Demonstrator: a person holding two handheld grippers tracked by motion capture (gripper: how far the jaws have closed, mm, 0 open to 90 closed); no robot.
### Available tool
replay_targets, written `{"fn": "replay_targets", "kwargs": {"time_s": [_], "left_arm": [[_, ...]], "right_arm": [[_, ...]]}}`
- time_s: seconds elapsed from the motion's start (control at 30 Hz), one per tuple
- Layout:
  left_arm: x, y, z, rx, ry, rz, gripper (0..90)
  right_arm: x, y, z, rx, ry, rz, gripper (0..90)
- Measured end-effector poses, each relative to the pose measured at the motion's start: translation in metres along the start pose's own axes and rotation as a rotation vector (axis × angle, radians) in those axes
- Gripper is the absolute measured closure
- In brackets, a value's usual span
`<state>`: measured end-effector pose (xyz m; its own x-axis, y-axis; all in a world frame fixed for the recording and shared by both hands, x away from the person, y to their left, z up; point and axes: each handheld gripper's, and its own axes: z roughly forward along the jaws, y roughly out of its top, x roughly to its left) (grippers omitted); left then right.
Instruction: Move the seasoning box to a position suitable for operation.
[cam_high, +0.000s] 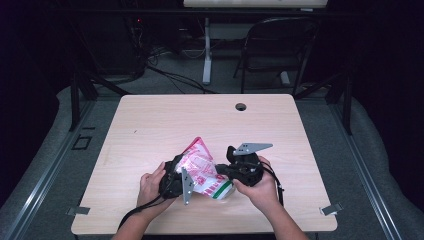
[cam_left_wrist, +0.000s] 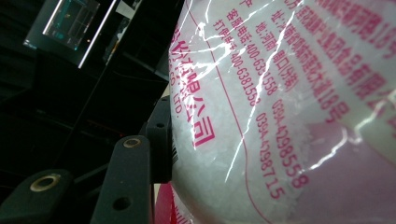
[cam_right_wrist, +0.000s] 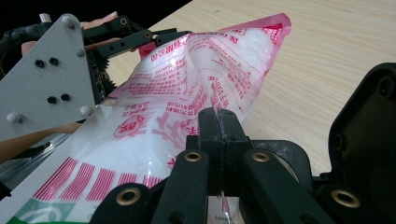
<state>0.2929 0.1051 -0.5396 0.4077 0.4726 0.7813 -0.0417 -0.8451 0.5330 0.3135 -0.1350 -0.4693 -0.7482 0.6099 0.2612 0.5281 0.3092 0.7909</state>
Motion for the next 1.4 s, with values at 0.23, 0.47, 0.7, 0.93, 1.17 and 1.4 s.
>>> {"fn": "replay_targets", "kwargs": {"time_s": [0.23,0.47,0.7,0.93,1.17,1.4], "left_arm": [[0.003,0.000,-0.002,-0.001,0.025,0.012,57.8],[0.005,0.001,-0.007,0.015,0.053,0.050,58.0],[0.008,0.002,-0.009,0.012,0.096,0.078,58.1],[0.011,0.002,-0.011,0.018,0.119,0.101,58.2],[0.009,0.006,-0.010,0.028,0.133,0.130,58.3],[0.014,0.009,-0.009,0.045,0.092,0.134,58.5]], "right_arm": [[0.001,0.001,0.001,-0.014,0.002,-0.006,90.0],[0.004,0.003,0.000,-0.010,-0.009,-0.024,90.0],[0.004,0.005,0.002,-0.017,0.001,-0.017,90.0],[0.008,0.006,0.005,-0.017,-0.017,-0.038,90.0],[0.003,0.004,0.004,-0.021,-0.018,-0.030,90.0],[0.002,0.004,0.003,-0.018,-0.025,-0.025,90.0]]}}
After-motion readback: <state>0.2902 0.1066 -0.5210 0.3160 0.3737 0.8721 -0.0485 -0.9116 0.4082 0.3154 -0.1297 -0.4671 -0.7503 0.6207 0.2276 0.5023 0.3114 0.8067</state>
